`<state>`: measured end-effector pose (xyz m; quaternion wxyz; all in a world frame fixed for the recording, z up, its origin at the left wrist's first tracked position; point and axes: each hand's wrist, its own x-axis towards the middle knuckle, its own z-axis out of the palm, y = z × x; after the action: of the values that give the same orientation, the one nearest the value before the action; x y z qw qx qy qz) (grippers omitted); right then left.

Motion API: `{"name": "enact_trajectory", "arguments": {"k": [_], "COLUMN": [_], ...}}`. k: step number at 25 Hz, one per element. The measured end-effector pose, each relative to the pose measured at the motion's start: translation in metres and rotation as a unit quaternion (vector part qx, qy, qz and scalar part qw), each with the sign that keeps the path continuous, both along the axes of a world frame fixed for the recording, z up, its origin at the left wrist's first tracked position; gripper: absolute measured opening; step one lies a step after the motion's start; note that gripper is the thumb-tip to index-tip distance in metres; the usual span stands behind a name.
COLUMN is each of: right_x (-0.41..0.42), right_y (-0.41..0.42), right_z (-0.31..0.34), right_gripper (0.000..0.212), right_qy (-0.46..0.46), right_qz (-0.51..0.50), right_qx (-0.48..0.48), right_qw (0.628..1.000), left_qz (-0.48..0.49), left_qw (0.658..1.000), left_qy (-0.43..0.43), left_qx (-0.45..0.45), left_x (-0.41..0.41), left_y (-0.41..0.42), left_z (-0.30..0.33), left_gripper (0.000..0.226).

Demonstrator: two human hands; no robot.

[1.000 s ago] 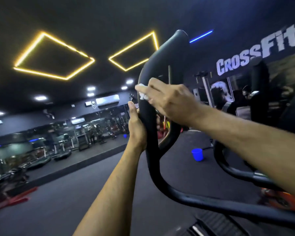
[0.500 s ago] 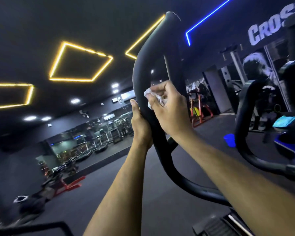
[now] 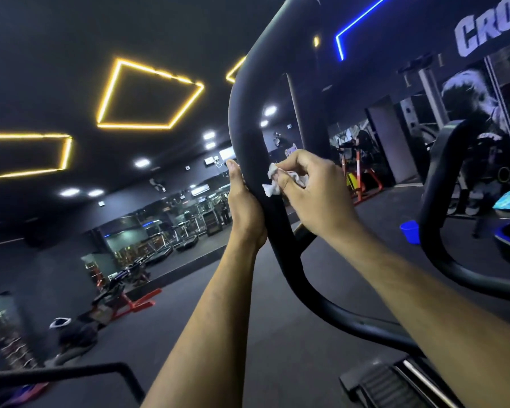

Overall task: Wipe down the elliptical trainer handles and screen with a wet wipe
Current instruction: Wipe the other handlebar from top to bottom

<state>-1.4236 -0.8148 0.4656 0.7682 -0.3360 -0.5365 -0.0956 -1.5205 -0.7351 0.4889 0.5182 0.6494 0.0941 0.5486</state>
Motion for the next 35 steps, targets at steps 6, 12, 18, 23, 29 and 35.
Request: {"name": "enact_trajectory", "arguments": {"k": [6, 12, 18, 23, 29, 35], "right_x": [-0.010, -0.019, -0.002, -0.026, -0.041, -0.025], "right_y": [0.012, 0.016, 0.018, 0.007, 0.019, 0.014], "right_z": [-0.015, -0.015, -0.011, -0.026, -0.031, -0.031], "right_gripper": [0.006, 0.005, 0.009, 0.014, 0.014, 0.015], "right_qy": [0.038, 0.082, 0.092, 0.101, 0.214, 0.141], "right_qz": [0.014, -0.006, 0.028, 0.014, 0.123, -0.092], "right_qx": [-0.020, 0.030, -0.003, -0.042, -0.036, -0.005], "right_qw": [0.999, 0.996, 0.995, 0.994, 0.968, 0.986], "left_qz": [0.034, 0.019, 0.005, -0.036, -0.157, -0.147], "left_qw": [0.999, 0.999, 0.999, 0.998, 0.986, 0.986], "left_qy": [-0.039, -0.016, -0.007, -0.013, -0.035, 0.062], "left_qx": [0.006, 0.048, 0.047, 0.059, -0.050, -0.056], "left_x": [0.001, 0.000, 0.006, 0.008, -0.010, -0.003], "left_y": [0.005, 0.025, 0.037, 0.032, 0.045, 0.036], "left_z": [-0.004, -0.010, -0.004, -0.006, -0.014, -0.033], "left_gripper": [0.077, 0.102, 0.106, 0.091, 0.074, 0.080]}}
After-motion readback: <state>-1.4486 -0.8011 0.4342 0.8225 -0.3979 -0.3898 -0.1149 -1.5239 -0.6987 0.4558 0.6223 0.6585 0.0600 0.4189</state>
